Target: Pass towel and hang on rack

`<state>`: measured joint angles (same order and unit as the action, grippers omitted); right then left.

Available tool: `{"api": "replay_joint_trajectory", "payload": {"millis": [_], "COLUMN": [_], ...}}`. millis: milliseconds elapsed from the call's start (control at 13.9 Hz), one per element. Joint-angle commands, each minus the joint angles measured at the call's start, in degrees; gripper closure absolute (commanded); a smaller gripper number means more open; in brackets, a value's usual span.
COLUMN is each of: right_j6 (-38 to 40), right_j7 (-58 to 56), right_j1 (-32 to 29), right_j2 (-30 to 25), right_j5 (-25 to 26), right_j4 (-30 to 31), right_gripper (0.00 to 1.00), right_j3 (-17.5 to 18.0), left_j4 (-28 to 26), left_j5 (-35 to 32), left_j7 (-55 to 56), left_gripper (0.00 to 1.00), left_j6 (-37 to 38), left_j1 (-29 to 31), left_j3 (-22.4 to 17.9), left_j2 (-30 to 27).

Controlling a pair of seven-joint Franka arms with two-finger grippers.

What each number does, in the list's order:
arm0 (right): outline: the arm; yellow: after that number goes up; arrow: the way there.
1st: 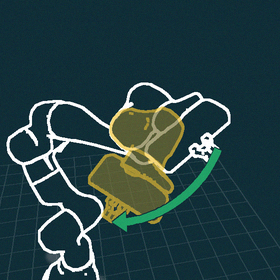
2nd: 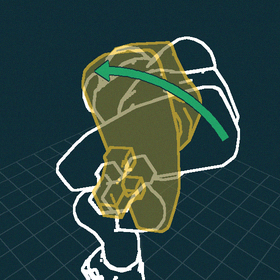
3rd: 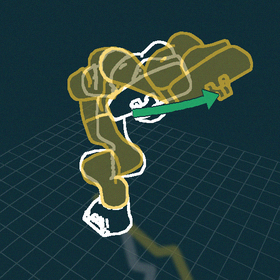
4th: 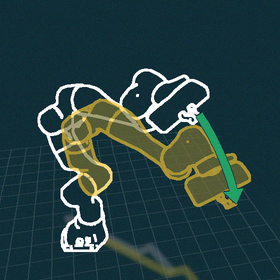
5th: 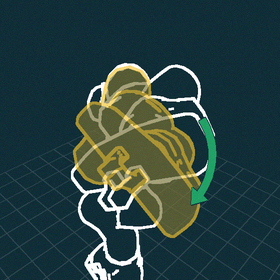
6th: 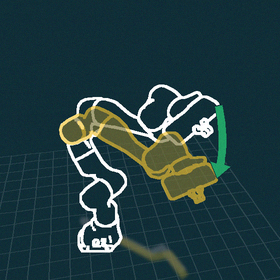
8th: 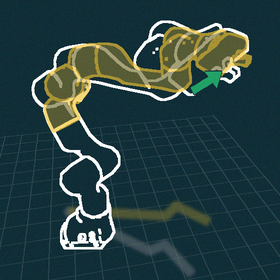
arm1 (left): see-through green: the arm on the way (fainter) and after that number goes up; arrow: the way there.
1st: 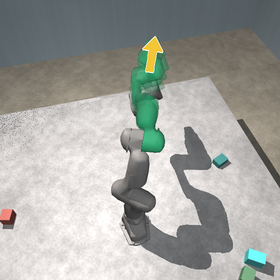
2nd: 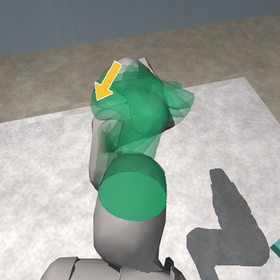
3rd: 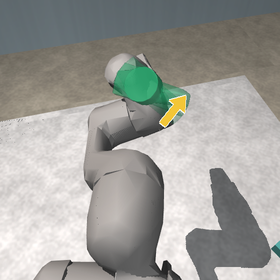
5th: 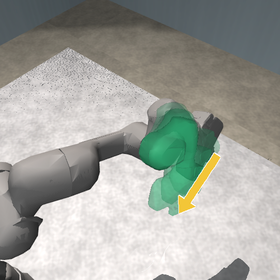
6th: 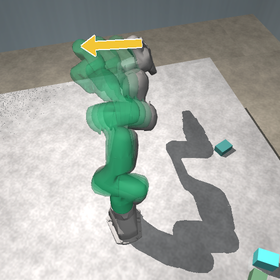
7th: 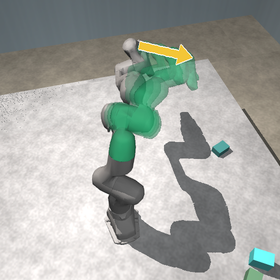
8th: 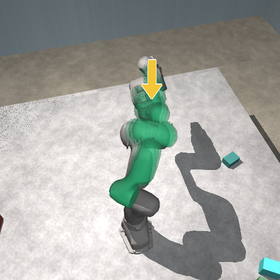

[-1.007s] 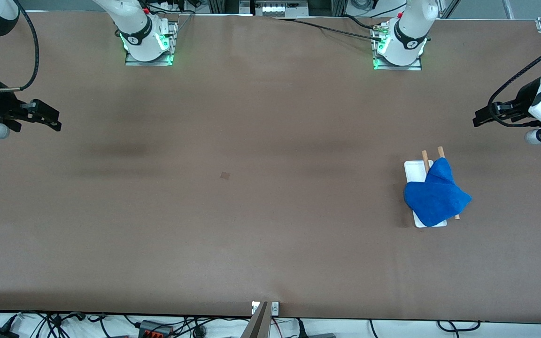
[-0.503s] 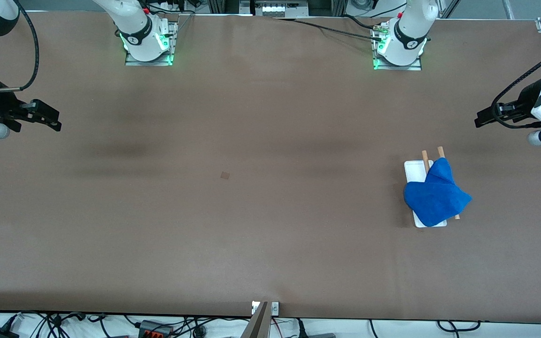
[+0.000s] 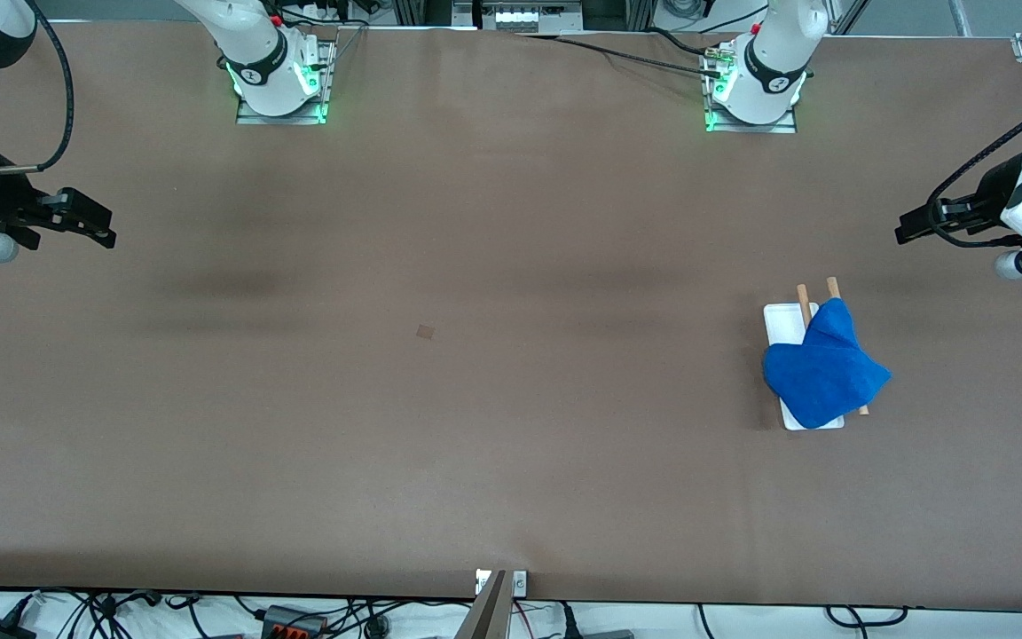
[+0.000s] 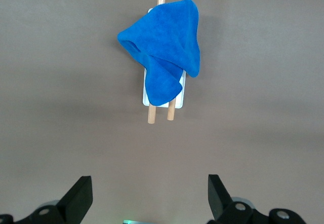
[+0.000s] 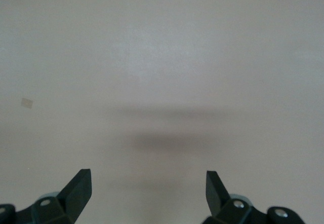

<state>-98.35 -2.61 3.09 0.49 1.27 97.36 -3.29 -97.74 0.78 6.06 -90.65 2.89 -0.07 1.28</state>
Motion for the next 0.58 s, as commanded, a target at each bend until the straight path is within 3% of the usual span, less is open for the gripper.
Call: {"api": "replay_joint_trajectory", "payload": {"millis": [0,503], "right_j6": [-0.18,-0.18], "right_j7": [-0.56,-0.56], "right_j1": [-0.01,-0.01], "right_j2": [-0.93,-0.93], "right_j5": [1.01,1.01], "right_j4": [0.20,0.20], "right_gripper": [0.00,0.00], "right_j3": [0.30,0.30], "left_j4": [1.41,2.29], "left_j5": [0.45,0.28], "left_j7": [-1.40,-1.31], "left_gripper": [0.00,0.00], "left_j6": [0.12,0.12], "left_j1": [0.10,0.27], "left_j3": [-0.28,-0.37], "left_j2": [0.74,1.62]}}
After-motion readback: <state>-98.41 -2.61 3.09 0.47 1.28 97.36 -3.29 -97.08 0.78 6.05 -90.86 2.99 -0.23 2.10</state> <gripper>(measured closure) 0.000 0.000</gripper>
